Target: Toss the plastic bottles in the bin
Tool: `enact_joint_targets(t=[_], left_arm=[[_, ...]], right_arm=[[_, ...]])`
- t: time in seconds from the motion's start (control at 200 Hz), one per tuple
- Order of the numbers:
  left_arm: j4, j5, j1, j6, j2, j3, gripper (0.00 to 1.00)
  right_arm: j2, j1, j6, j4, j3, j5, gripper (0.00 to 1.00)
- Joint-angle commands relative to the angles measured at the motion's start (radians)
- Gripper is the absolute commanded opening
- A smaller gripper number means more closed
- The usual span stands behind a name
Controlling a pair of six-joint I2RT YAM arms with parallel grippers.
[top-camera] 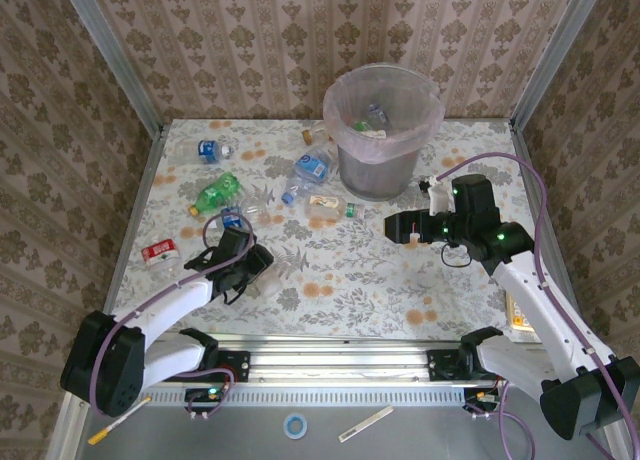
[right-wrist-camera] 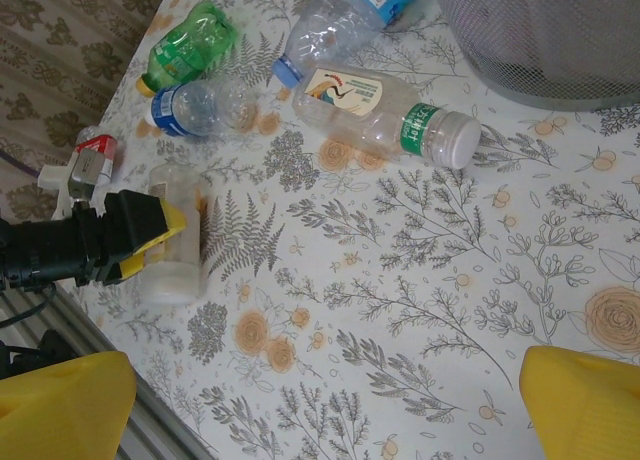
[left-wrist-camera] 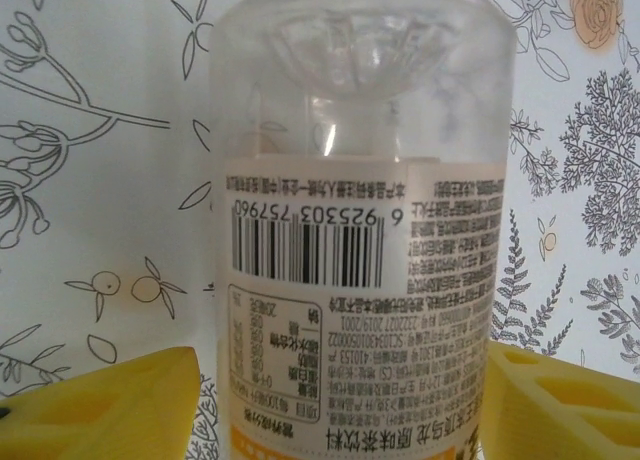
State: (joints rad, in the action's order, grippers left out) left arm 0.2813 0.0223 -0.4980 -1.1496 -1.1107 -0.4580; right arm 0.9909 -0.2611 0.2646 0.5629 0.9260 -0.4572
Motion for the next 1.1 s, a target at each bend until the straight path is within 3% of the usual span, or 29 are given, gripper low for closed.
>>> enact_joint_targets(t=[0.0, 0.255, 0.625, 0.915, 1.095], left_arm=[[-0.015, -0.015, -0.01, 0.04, 0.02, 0.013, 0.65], [-0.033, -0.019, -0.03, 0.087, 0.127, 0.014, 0.52], [-0.224, -0.13, -0.057, 0.32, 0.331, -0.065, 0.5], [-0.517, -0.317, -0.04, 0.435, 0.153, -0.303, 0.48], [-0.724, -0.459, -0.005, 0.381, -0.116, -0.6, 0.48]], right_arm=[[-0.012, -0.008, -0.013, -0.008, -0.012, -0.025, 1.0], [-0.019, -0.008, -0.009, -0.011, -0.014, -0.021, 1.0], [-0.061, -0.007, 0.002, -0.018, -0.016, -0.017, 1.0], [-0.074, -0.007, 0.006, -0.011, -0.015, -0.014, 1.0], [-0.097, -0.006, -0.003, 0.015, -0.004, 0.001, 1.0]])
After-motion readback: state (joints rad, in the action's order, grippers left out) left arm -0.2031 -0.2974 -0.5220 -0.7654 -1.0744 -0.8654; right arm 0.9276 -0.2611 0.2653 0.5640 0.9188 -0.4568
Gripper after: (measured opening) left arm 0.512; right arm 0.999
